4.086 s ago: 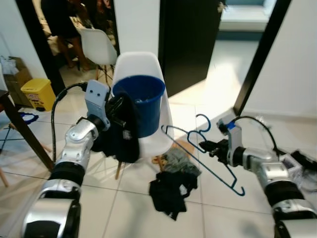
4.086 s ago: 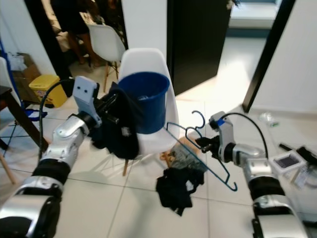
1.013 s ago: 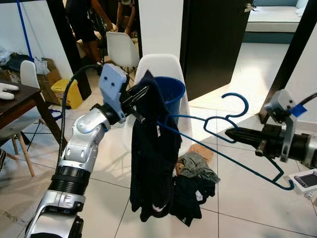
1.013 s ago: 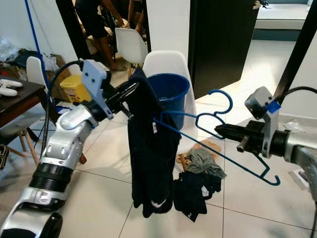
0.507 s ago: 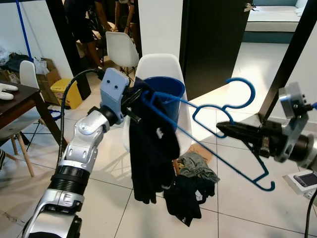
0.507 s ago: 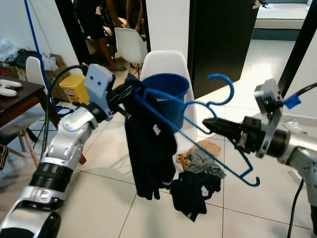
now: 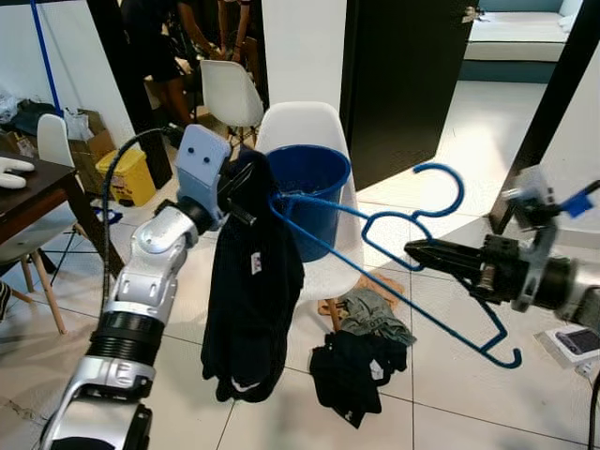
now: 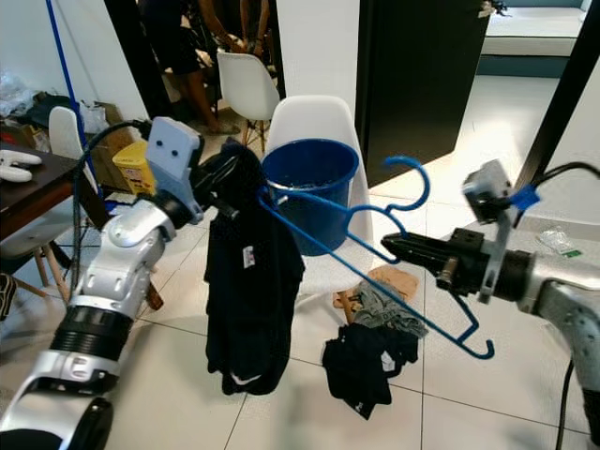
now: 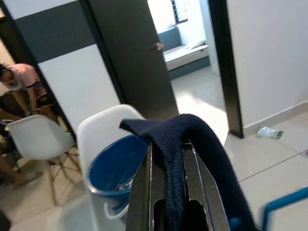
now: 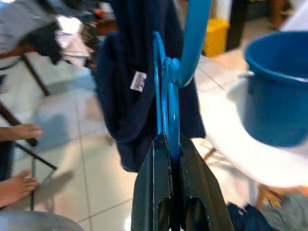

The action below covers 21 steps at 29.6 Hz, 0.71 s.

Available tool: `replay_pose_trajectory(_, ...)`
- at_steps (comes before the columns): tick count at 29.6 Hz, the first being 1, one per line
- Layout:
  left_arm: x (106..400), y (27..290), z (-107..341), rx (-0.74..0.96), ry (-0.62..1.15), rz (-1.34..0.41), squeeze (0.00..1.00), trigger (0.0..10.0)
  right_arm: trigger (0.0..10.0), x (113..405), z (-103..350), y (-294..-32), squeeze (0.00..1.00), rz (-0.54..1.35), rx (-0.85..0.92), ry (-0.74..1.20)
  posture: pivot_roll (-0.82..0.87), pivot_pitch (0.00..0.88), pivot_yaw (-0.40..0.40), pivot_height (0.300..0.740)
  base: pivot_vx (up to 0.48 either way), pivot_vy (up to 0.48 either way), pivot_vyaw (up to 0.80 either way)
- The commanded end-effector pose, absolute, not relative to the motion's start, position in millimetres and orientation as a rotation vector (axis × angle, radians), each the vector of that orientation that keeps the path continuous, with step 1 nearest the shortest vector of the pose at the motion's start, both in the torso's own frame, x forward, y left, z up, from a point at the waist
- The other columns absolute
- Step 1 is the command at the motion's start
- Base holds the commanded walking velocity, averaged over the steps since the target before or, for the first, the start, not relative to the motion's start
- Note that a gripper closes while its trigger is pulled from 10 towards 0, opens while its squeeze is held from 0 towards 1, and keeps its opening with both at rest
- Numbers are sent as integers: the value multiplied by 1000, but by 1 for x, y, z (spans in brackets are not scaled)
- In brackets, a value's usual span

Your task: Hang hanger

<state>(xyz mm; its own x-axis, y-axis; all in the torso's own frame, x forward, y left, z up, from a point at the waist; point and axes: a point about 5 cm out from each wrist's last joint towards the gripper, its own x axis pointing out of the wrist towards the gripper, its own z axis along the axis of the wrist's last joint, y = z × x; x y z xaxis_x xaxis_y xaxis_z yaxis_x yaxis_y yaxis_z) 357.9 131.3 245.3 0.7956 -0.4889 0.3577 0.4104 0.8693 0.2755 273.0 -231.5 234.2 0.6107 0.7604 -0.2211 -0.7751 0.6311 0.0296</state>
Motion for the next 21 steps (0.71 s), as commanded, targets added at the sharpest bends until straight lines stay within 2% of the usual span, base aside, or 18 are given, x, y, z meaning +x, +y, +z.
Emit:
replay_pose_trajectory(1, 354, 125, 258, 179, -502, -496, 0, 10000, 10000, 277, 234, -229, 0, 868, -85, 241, -72, 0, 49, 740, 0, 0, 0)
replay_pose_trajectory(13, 347, 95, 251, 145, -491, -584, 0, 10000, 10000, 288, 236, -222, 0, 806, -68, 214, -75, 0, 52, 740, 0, 0, 0)
replay_pose_trajectory(15, 343, 84, 247, 188, -485, -626, 0, 10000, 10000, 286, 243, -215, 0, 856, -32, 152, -74, 0, 54, 740, 0, 0, 0)
replay_pose_trajectory(17, 343, 84, 247, 188, -485, -626, 0, 10000, 10000, 286, 243, -215, 0, 856, -32, 152, -74, 0, 54, 740, 0, 0, 0)
replay_pose_trajectory(21, 345, 85, 241, 328, -463, -615, 0, 10000, 10000, 276, 248, -210, 0, 958, 8, 107, -75, 0, 52, 740, 0, 0, 0)
